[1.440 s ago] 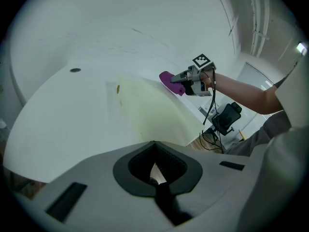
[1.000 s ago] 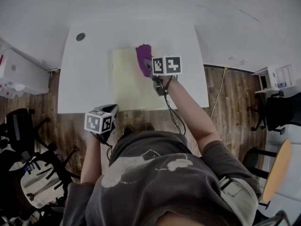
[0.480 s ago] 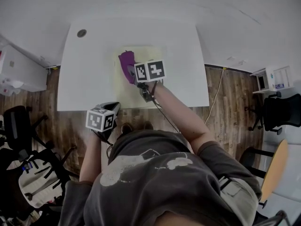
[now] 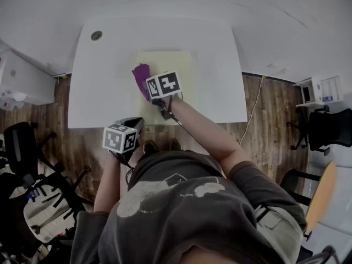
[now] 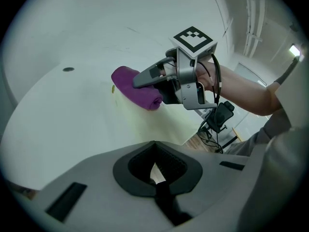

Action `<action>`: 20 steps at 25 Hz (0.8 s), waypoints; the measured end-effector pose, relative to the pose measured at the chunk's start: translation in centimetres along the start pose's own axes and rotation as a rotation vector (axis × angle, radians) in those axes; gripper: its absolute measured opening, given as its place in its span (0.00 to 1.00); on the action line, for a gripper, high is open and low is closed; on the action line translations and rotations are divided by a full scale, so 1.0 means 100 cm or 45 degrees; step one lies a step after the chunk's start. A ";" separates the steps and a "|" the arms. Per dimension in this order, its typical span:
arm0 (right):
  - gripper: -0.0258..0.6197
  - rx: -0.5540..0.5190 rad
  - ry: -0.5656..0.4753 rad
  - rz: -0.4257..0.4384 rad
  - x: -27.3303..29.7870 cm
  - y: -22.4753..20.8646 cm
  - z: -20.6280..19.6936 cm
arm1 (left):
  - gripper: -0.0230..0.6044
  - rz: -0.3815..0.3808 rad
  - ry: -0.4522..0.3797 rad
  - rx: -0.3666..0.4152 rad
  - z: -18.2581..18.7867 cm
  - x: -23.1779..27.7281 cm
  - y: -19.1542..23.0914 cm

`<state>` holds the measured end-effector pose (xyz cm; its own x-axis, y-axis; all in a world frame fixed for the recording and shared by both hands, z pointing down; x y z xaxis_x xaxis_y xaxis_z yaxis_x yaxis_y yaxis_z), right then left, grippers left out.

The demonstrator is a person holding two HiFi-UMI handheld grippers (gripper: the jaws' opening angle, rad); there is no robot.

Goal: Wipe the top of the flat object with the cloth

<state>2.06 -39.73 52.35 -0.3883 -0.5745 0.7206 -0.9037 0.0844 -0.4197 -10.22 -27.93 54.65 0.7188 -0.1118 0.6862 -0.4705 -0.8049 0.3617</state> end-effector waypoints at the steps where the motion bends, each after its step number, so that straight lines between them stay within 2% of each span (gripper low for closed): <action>1: 0.18 -0.018 0.006 -0.010 0.002 0.002 -0.001 | 0.03 -0.006 0.003 0.002 -0.001 0.000 0.000; 11: 0.18 -0.041 -0.027 -0.059 0.004 -0.005 0.000 | 0.03 -0.040 -0.005 -0.035 -0.003 -0.001 0.005; 20: 0.18 0.013 -0.058 -0.126 -0.023 -0.050 -0.004 | 0.03 -0.015 0.003 -0.027 -0.001 0.000 0.001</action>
<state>7.37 -38.53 52.97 -0.2882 -0.6158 0.7333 -0.9353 0.0169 -0.3534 -10.31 -27.97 54.79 0.7230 -0.1008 0.6835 -0.4728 -0.7936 0.3830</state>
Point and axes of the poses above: the fingertips, and each gripper's own axes: x forward along the fingers, y to its left, z out of its top, the point moved 5 cm from there along -x, backward along the fingers, and after that the axes turned 7 degrees about x, right-handed, at the moved point
